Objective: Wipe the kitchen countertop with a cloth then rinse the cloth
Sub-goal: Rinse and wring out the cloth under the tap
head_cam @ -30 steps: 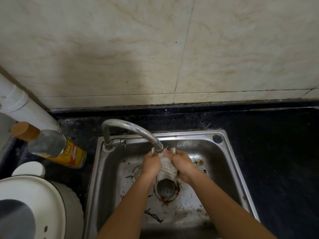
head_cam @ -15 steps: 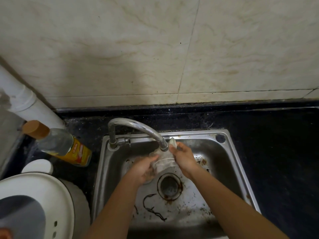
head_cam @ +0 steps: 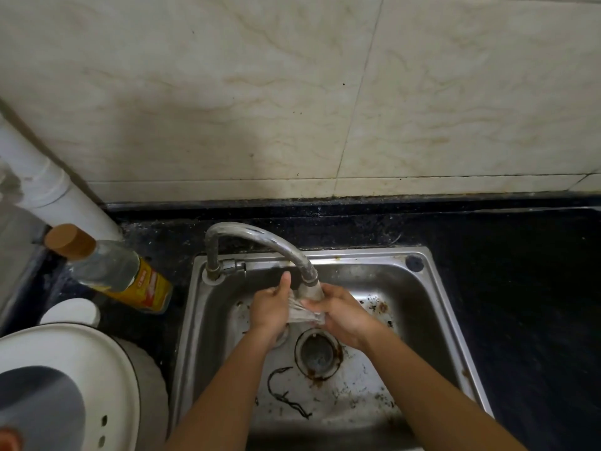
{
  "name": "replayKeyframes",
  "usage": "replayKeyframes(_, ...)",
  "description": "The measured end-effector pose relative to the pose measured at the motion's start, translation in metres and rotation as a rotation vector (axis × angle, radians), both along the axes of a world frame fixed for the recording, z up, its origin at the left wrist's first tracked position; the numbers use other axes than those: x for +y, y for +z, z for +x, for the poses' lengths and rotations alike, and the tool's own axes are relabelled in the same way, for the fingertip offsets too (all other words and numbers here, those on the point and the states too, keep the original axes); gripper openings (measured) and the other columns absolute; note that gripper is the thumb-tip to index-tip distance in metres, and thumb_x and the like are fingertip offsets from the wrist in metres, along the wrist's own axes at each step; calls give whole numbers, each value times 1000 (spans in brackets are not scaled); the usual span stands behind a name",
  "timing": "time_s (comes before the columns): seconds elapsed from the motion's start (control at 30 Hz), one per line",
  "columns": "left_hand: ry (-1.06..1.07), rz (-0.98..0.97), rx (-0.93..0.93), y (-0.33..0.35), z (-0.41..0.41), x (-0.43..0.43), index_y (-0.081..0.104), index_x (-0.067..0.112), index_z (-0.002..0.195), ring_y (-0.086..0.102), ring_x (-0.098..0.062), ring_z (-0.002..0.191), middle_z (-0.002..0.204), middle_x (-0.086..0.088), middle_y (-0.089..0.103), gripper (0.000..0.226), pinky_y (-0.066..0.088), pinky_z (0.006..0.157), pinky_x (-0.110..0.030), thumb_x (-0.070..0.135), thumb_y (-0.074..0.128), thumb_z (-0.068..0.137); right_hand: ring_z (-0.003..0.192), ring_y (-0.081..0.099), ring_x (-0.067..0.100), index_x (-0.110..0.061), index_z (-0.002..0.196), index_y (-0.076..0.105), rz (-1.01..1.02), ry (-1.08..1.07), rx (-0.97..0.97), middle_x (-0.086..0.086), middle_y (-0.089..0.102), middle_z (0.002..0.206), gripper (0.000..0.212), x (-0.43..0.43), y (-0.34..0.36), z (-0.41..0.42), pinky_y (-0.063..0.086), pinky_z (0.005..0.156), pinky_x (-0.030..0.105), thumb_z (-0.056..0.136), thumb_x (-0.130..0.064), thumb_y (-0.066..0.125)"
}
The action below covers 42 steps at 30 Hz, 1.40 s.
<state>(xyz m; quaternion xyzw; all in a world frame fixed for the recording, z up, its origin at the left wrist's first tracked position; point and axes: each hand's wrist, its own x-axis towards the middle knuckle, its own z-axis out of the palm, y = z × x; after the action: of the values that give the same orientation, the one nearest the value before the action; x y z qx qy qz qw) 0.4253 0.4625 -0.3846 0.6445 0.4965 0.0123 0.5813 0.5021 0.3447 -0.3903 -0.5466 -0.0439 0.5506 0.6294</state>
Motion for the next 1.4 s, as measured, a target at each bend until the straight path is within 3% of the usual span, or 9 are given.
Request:
replayKeyframes(0.17,7,-59,-13,7,4,-7,54,13,60,49,-17,55,53,0,51,55,38,57,-30,54,42,93,93,65,23,-3,109,62,-263,-40,-331,11,70,100,26,13,0,-8,52,84,38,97,-25,54)
replayKeyframes(0.3,-28,-81,-97,7,6,-16,60,20,81,58,-16,73,78,-3,64,28,49,75,-36,36,44,98,70,56,12,-13,96,59,-497,-100,-459,1,61,77,33,24,13,-4,48,67,29,99,-41,41)
replayKeyframes(0.43,-42,-86,-129,-2,1,-20,59,26,91,64,-20,86,91,-3,67,17,53,84,-44,34,45,97,51,40,8,-15,75,53,-515,-177,-447,-6,43,55,41,22,19,-1,35,53,23,97,-48,42)
replayKeyframes(0.63,110,-160,-139,-7,1,-13,62,17,99,65,-19,90,98,-5,68,14,53,82,-35,11,50,95,66,64,7,-7,98,61,-261,-101,-397,1,67,78,8,7,14,-1,49,58,17,95,-12,56)
replayKeyframes(0.77,203,-159,-108,-10,1,-17,65,15,102,64,-21,92,96,-4,68,16,52,85,-38,19,51,96,62,58,4,-16,88,64,-268,-36,-460,-7,64,69,12,4,15,-4,44,59,17,95,-14,55)
replayKeyframes(0.97,302,-212,-133,-4,5,-21,66,14,82,66,-24,82,82,-8,69,28,52,81,-39,37,54,94,68,61,12,-11,89,64,-367,-155,-495,3,67,78,24,21,17,-18,49,63,26,96,-32,54)
replayKeyframes(1.1,311,-276,-119,-5,6,-20,68,15,87,68,-27,87,88,-7,72,44,54,86,-46,58,63,79,59,55,10,-15,78,62,-379,-316,-313,0,62,68,28,32,19,-22,44,57,21,94,-36,54)
replayKeyframes(1.27,296,-272,-131,-8,1,-14,63,9,86,66,-29,92,95,-15,70,15,54,86,-42,23,67,85,48,48,2,-15,74,58,-350,-260,-382,-12,52,49,21,22,18,-13,36,44,12,94,-20,58)
replayKeyframes(1.4,280,-221,-168,-10,4,-13,56,9,105,62,-19,88,99,-8,65,21,50,71,-28,11,65,87,76,57,13,-9,96,56,-320,-276,-342,4,63,88,19,9,14,-11,44,63,23,85,-16,69)
